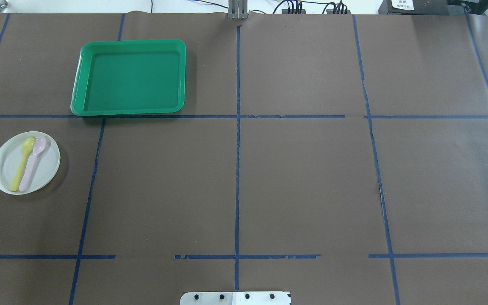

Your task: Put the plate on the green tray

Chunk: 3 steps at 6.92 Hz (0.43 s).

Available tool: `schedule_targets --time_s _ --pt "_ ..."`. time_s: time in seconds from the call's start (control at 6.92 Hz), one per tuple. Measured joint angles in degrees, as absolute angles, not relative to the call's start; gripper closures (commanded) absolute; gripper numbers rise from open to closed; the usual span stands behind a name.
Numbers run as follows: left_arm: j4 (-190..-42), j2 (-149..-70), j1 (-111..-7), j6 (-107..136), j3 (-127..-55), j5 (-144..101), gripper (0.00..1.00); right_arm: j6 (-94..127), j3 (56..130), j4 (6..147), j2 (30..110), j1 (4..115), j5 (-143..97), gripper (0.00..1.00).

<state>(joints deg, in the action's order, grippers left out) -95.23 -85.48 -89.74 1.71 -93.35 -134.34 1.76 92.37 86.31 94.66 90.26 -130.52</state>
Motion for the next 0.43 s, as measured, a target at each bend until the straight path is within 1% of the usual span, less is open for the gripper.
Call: schedule_targets --time_s 0.43 --pt "-95.7 -86.0 -89.7 1.9 -93.4 -134.4 0.0 1.7 92.3 86.3 94.7 90.3 -130.5 0.0"
